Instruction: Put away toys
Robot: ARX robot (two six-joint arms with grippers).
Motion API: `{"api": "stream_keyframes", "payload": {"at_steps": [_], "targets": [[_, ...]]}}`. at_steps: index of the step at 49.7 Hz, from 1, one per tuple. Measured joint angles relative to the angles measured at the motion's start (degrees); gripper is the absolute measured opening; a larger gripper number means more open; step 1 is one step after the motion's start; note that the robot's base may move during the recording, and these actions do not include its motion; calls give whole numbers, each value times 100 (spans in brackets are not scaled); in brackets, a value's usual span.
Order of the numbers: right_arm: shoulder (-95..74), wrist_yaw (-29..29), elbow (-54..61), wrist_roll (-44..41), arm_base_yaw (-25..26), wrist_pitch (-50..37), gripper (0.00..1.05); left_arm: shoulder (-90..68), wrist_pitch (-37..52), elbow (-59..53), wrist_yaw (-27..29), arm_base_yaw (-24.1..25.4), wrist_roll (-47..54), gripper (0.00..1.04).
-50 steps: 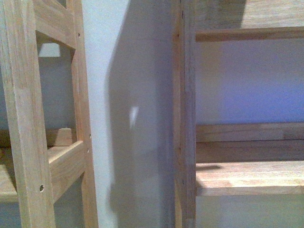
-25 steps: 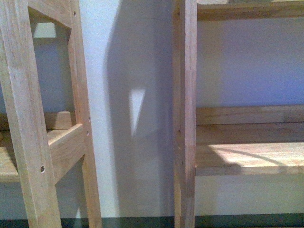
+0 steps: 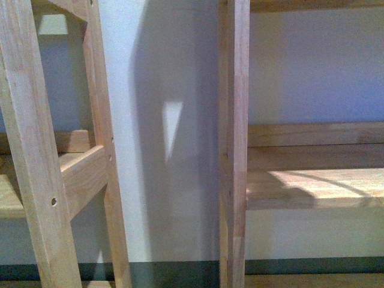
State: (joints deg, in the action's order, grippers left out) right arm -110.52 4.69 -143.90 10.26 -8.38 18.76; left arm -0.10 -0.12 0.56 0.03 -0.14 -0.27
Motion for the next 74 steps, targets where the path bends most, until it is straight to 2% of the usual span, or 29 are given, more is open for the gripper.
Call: {"api": "stream_keyframes", "payload": {"at_steps": [32, 50, 61, 69, 72, 74], "targets": [[-463, -1224, -199, 2087, 240, 299, 20, 0, 0, 0, 0, 0, 0, 99], [-629, -1331, -415, 2492, 275, 400, 21, 0, 0, 0, 0, 0, 0, 99], [-643, -1169, -404, 2363, 339, 282, 66, 0, 0, 0, 0, 0, 0, 99], [-291, -997, 146, 1912, 339, 22, 96, 0, 0, 0, 0, 0, 0, 99], [-94, -916, 385, 1784, 339, -63, 105, 0, 0, 0, 0, 0, 0, 99], [96, -861, 619, 1692, 339, -142, 104, 0, 0, 0, 0, 0, 0, 99]]}}
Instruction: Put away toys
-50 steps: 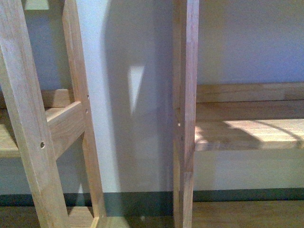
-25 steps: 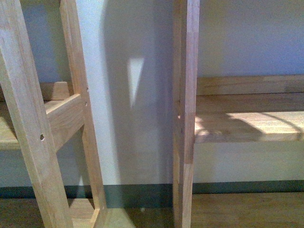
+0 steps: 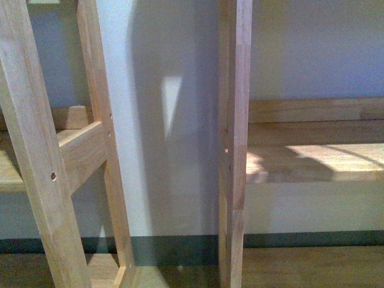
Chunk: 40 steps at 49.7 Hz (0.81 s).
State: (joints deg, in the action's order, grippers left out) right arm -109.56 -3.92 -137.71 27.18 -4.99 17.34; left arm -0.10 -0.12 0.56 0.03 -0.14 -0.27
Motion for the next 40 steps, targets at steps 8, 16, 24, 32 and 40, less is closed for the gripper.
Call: {"api": "stream_keyframes", "payload": {"at_steps": [8, 16, 24, 32, 40], "targets": [[710, 68, 820, -192, 55, -275, 104, 0, 0, 0, 0, 0, 0, 99], [1556, 59, 1899, -345, 157, -649, 104, 0, 0, 0, 0, 0, 0, 99], [2520, 188, 3200, -660, 232, -1121, 104, 0, 0, 0, 0, 0, 0, 99], [3722, 479, 4725, -1176, 214, -1700, 104, 0, 0, 0, 0, 0, 0, 99], [5213, 693, 6564, -1628, 35, -2210, 104, 0, 0, 0, 0, 0, 0, 99]]}}
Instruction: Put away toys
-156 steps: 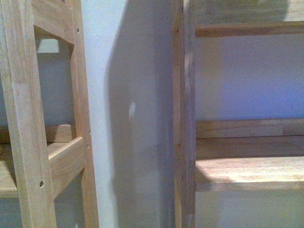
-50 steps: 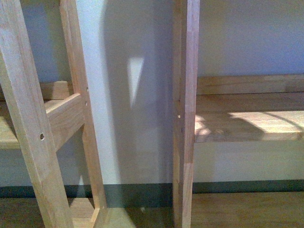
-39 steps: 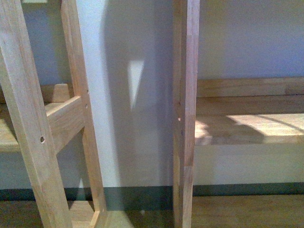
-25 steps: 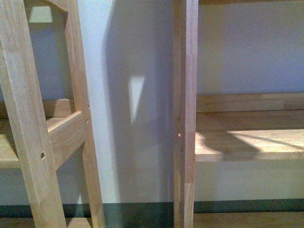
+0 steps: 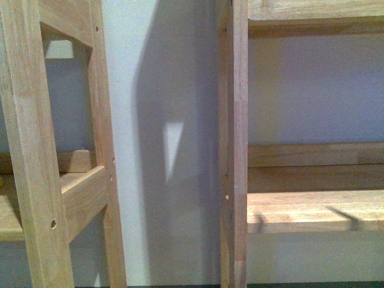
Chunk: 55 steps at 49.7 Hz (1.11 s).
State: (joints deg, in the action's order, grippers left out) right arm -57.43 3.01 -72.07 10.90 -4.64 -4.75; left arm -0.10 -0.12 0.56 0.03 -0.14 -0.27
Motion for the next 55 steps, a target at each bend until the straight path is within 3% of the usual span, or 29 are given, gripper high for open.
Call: {"api": "stream_keyframes", "payload": {"at_steps": [11, 15, 20, 23, 26, 29, 36, 41, 45, 47, 55], "targets": [[1580, 236, 2087, -13, -201, -155, 104, 0, 0, 0, 0, 0, 0, 99], [2251, 634, 2879, -138, -476, -221, 104, 0, 0, 0, 0, 0, 0, 99], [3073, 1565, 3770, -542, -1176, -308, 104, 0, 0, 0, 0, 0, 0, 99], [3209, 1635, 3908, -691, -1344, -229, 103, 0, 0, 0, -2, 0, 0, 99], [3381, 1408, 3790, -868, -1290, 988, 90, 0, 0, 0, 0, 0, 0, 99], [3563, 1209, 3985, -935, -1156, 1377, 82, 0, 0, 0, 0, 0, 0, 99], [4037, 782, 4780, -1016, -673, 1211, 54, 0, 0, 0, 0, 0, 0, 99], [4242, 555, 5112, -1036, -483, 1082, 41, 0, 0, 0, 0, 0, 0, 99], [4435, -140, 5414, -1043, 127, 1005, 27, 0, 0, 0, -2, 0, 0, 99], [4535, -208, 5574, -1047, 345, 946, 18, 0, 0, 0, 0, 0, 0, 99], [4839, -284, 6072, -1049, 435, 754, 18, 0, 0, 0, 0, 0, 0, 99]]}}
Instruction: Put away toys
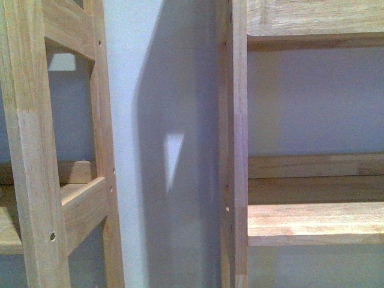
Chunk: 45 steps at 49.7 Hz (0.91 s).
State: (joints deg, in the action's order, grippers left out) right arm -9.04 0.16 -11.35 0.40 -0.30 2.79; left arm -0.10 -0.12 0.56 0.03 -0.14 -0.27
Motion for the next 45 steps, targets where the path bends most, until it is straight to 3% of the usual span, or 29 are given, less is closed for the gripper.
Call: {"api": "stream_keyframes", "payload": {"at_steps": [45], "targets": [[697, -2, 918, -2, 7, -249, 18, 0, 0, 0, 0, 0, 0, 99]]}}
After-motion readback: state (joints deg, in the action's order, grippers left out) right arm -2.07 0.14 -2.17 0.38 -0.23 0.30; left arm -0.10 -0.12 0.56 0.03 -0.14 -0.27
